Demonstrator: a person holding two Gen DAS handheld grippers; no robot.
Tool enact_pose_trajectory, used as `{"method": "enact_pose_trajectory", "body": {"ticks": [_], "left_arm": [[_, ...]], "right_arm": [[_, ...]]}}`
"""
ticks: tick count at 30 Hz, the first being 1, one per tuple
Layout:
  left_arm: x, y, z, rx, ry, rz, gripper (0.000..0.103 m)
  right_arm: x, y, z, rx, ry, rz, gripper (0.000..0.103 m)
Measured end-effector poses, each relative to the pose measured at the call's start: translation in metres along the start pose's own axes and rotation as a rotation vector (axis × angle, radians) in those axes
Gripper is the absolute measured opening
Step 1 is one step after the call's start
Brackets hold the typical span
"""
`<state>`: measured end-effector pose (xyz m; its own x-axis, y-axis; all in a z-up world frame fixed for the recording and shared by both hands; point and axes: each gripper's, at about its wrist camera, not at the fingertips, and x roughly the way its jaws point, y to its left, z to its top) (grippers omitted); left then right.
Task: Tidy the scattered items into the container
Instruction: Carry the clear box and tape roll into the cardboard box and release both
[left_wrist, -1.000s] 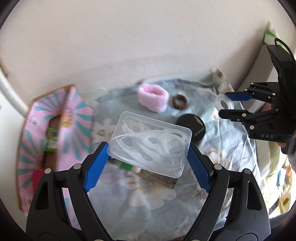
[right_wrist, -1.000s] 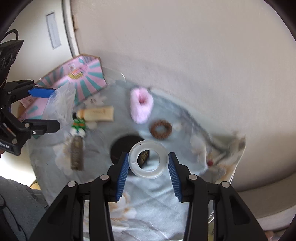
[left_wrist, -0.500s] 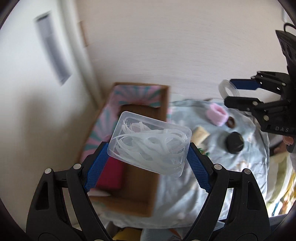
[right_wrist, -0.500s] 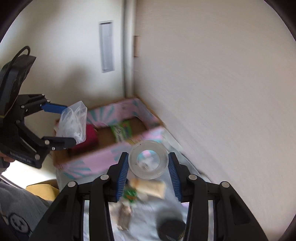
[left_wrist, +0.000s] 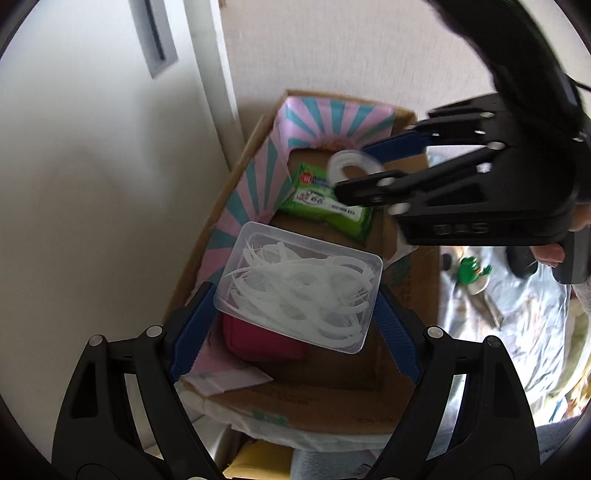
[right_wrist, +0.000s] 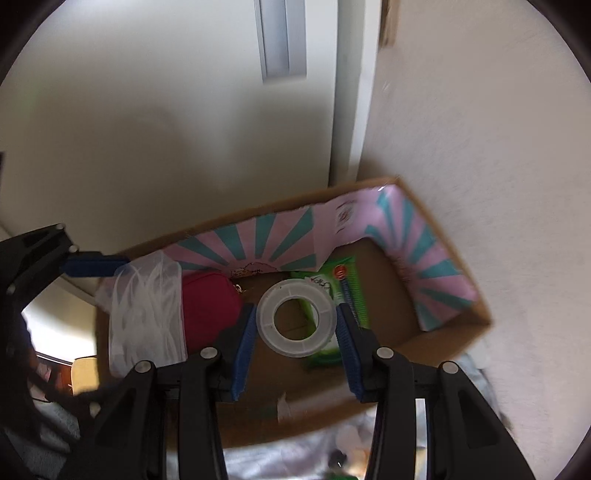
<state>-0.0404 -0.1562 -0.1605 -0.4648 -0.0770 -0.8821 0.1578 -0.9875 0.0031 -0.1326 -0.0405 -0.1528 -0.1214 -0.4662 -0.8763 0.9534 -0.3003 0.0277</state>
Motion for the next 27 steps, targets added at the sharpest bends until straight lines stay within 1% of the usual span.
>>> {"method": "enact_pose_trajectory", "body": {"ticks": [4, 7, 11, 15, 18, 19, 21, 23, 27], "left_arm": [[0.012, 0.002, -0.001, -0.003, 0.018, -0.021, 0.083], [0.017, 0.005, 0.0, -0.012, 0.027, -0.032, 0.083], [0.022, 0.007, 0.002, -0.019, 0.035, -0.045, 0.083], [0.025, 0.007, 0.002, -0.001, 0.047, -0.053, 0.084], [0.029, 0.008, 0.0, -0.013, 0.085, -0.079, 0.085], [0.031, 0.008, -0.001, -0.022, 0.095, -0.086, 0.085], [0.031, 0.009, -0.004, -0.029, 0.099, -0.096, 0.085], [0.031, 0.009, -0.004, -0.026, 0.099, -0.094, 0.085], [0.026, 0.007, -0.006, -0.011, 0.09, -0.09, 0.085]], "right_arm": [[0.03, 0.003, 0.006, 0.002, 0.052, 0.007, 0.039], [0.042, 0.0, 0.006, 0.007, 0.071, 0.009, 0.039], [0.047, -0.003, 0.007, 0.015, 0.079, 0.007, 0.039], [0.048, -0.004, 0.007, 0.008, 0.086, -0.008, 0.04], [0.049, -0.003, 0.006, 0.002, 0.091, -0.032, 0.04], [0.05, -0.003, 0.006, 0.004, 0.101, -0.037, 0.043], [0.05, -0.004, 0.005, 0.015, 0.104, -0.046, 0.066], [0.046, -0.007, 0.004, 0.031, 0.075, -0.045, 0.075], [0.042, -0.012, 0.003, 0.063, 0.065, -0.031, 0.076]]}}
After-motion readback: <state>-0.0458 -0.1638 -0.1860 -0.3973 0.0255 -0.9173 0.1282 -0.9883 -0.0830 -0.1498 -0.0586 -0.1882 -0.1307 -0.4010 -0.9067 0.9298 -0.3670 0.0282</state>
